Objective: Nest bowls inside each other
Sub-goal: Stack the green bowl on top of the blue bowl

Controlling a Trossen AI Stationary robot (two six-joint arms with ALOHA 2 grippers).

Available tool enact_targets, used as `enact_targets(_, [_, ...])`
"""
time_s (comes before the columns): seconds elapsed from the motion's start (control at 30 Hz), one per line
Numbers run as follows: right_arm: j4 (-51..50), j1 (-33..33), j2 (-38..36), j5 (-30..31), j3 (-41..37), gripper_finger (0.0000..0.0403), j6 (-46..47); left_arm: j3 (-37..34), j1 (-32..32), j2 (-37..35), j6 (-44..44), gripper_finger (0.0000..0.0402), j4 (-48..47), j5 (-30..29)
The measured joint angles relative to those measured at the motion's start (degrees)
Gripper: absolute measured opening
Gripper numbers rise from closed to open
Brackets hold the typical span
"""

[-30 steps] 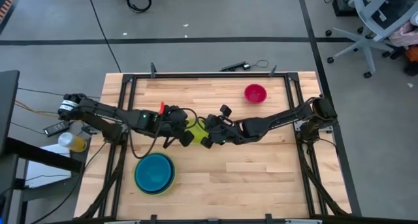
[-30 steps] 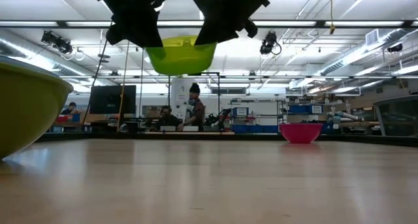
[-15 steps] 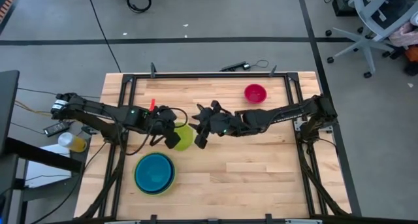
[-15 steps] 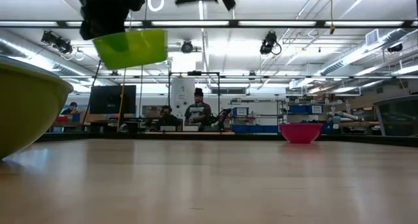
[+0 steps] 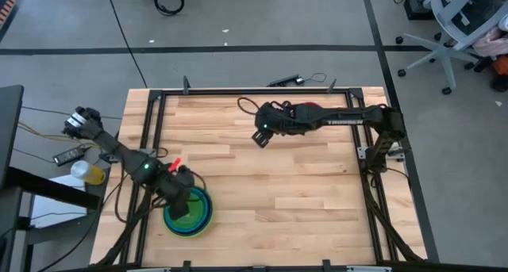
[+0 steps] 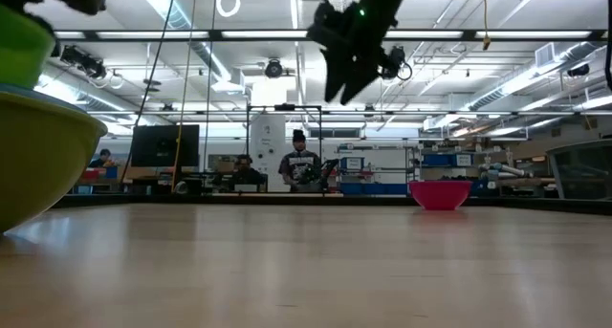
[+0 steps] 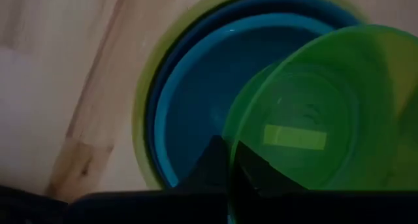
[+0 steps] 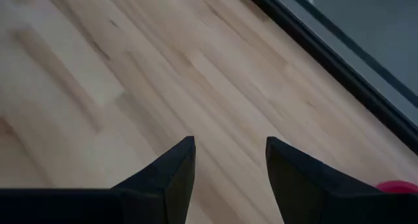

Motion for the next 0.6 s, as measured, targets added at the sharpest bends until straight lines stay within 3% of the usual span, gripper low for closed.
enact_targets(0.1, [0.25, -3.04, -0.91, -3.5, -2.74, 0.0191, -2.13, -2.67, -2.13, 0.05, -6.22, 0.0005, 1.67, -1.9])
enact_targets(0.2, [0.11, -6.34, -0.86, -7.92, -5.92, 0.0192, -4.66, -5.01, -2.95, 0.06, -9.86, 0.0035, 5.61, -2.67])
enact_targets(0.4, [-1.8, -12.11, -0.84, -8.78, -11.61, 0.0192, -11.46, -6.02, -2.92, 0.03, -14.07, 0.0151, 8.49, -2.7])
enact_targets(0.6, [-8.44, -16.63, -0.81, -6.95, -12.43, 0.0192, -11.41, -3.12, -3.18, 0.01, -16.01, 0.0247, 8.37, -2.31])
